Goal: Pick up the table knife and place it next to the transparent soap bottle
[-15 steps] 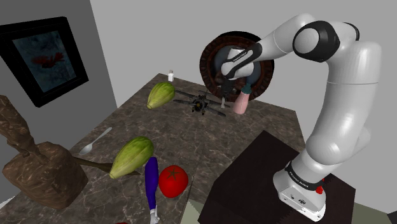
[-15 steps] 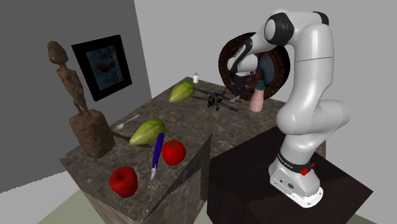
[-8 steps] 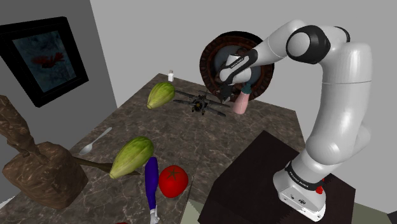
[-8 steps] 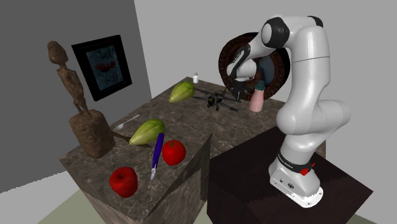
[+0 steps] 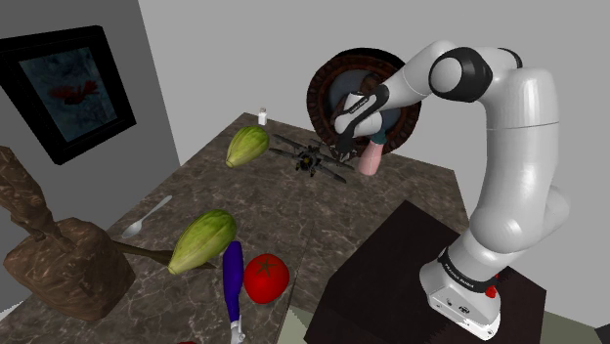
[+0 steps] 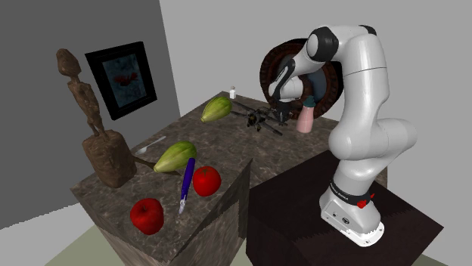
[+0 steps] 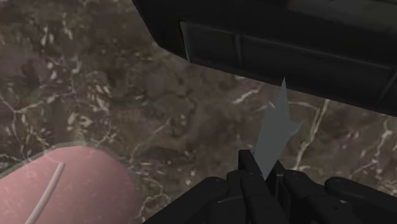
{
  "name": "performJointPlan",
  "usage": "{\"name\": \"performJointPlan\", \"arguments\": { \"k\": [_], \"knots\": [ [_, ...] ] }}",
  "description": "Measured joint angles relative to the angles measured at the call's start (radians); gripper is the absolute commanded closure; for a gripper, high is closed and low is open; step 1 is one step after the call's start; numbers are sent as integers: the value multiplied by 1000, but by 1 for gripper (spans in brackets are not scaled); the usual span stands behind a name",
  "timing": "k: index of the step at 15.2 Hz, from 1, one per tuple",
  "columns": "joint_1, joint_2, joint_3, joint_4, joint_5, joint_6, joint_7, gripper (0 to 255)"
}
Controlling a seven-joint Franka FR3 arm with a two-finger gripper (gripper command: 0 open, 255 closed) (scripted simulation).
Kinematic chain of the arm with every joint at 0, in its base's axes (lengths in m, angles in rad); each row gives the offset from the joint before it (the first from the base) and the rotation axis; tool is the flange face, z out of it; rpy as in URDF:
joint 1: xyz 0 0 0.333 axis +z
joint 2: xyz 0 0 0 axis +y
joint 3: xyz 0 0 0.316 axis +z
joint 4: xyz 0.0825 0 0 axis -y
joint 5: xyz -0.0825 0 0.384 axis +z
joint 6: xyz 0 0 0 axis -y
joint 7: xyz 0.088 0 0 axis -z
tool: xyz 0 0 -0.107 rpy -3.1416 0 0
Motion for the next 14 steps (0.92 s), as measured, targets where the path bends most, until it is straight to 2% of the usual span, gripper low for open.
{"name": "performJointPlan", "arguments": {
  "k": [6,7,14],
  "knots": [
    [-1,9,1,2,1,6,-1,255],
    [0,11,0,3,0,8,0,0],
    [1,1,0,-8,0,-4,2,0]
  ]
}}
